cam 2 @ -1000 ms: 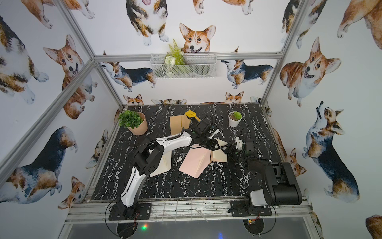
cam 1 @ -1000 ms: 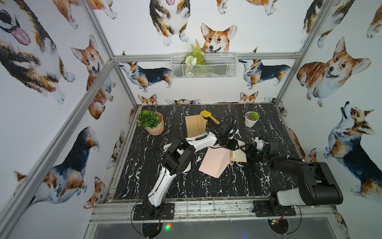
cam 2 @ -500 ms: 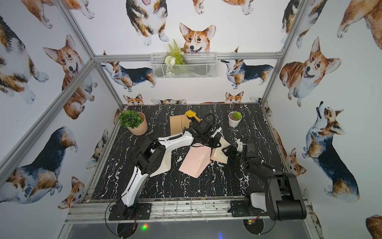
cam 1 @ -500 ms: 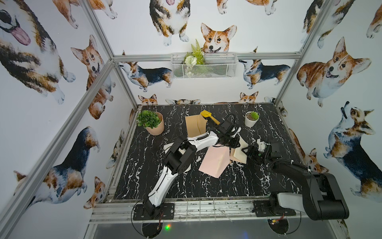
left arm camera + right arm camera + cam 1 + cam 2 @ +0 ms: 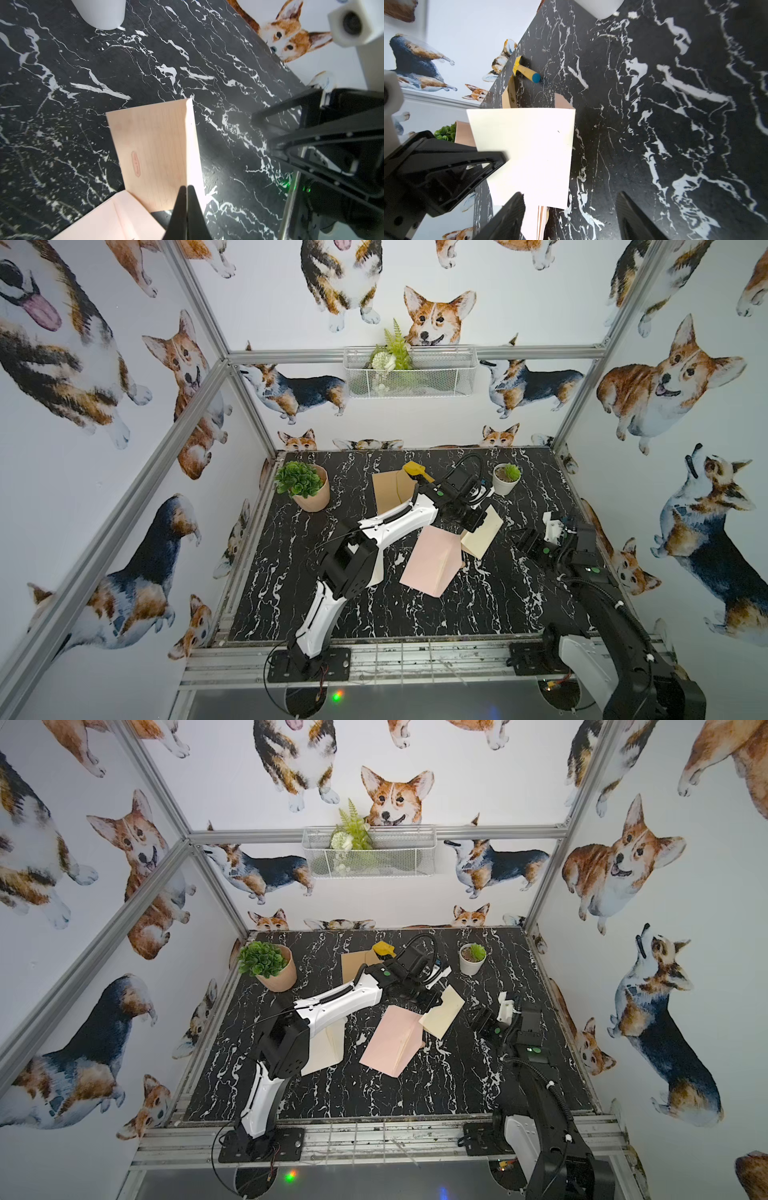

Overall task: Take the letter paper out of the envelope
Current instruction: Unfold the letter paper at the center of the board.

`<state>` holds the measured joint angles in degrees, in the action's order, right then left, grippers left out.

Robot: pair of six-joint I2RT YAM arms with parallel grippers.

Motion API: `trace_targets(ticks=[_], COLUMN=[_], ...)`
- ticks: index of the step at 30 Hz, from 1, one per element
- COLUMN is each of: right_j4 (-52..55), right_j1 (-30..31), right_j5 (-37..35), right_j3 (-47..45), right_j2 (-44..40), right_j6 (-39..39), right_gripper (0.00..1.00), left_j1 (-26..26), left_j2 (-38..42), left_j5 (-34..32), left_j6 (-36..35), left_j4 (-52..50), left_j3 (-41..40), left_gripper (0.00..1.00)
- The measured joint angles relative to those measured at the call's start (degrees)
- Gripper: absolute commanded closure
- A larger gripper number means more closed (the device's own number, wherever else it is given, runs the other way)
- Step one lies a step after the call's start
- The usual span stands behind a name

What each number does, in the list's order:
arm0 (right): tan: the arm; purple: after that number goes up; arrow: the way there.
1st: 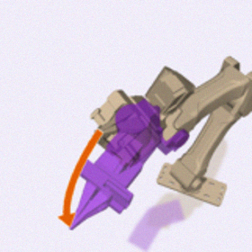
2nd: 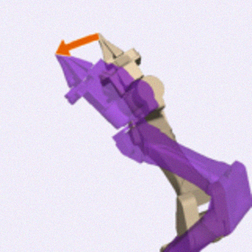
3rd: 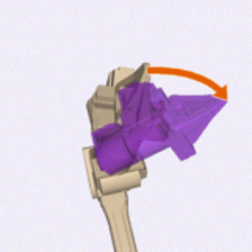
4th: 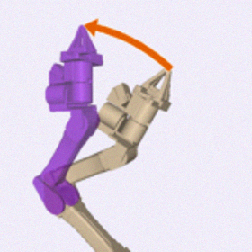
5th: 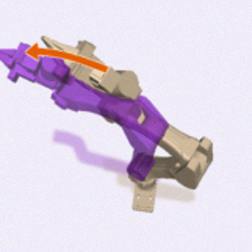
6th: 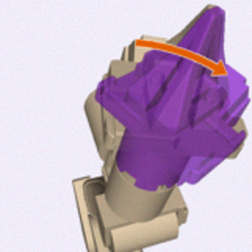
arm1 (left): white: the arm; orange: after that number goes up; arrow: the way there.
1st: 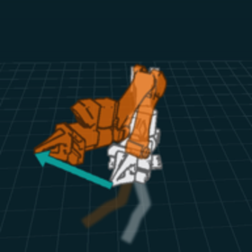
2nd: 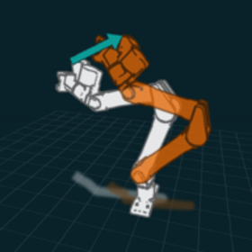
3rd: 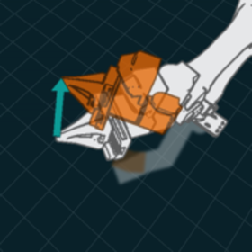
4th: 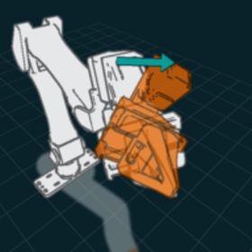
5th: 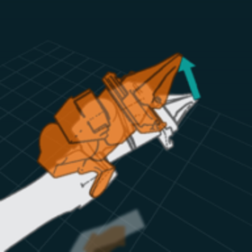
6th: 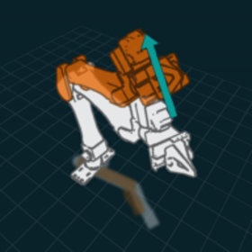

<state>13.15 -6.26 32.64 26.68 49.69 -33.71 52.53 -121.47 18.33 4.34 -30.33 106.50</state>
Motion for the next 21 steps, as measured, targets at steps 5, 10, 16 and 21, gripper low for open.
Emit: trace_targets(ticks=[5, 10, 16, 21], right_j4=[2.6, 7.76, 12.9, 13.49], right_j1=[-0.26, -1.36, -3.45, -3.87], right_j5=[2.58, 3.34, 3.98, 7.74], right_j3=[1.9, 6.69, 10.78, 8.68], right_j2=[-0.76, -4.09, -3.43, -0.15], right_j6=[0.52, 2.56, 5.44, 4.9], right_gripper=[0.26, 0.25, 0.26, 0.28], left_j1=[6.29, 10.19, 13.57, 17.66], left_j2=[2.34, 6.03, 13.2, 16.94], left_j5=[-9.01, -17.05, -22.58, -27.17], left_j6=[-9.27, -14.75, -17.79, -19.96], left_j4=[-4.07, -3.37, 3.74, 9.79], left_j3=[-0.17, -5.22, -16.15, -22.82], left_gripper=[1.0, 1.0, 1.0, 1.0])
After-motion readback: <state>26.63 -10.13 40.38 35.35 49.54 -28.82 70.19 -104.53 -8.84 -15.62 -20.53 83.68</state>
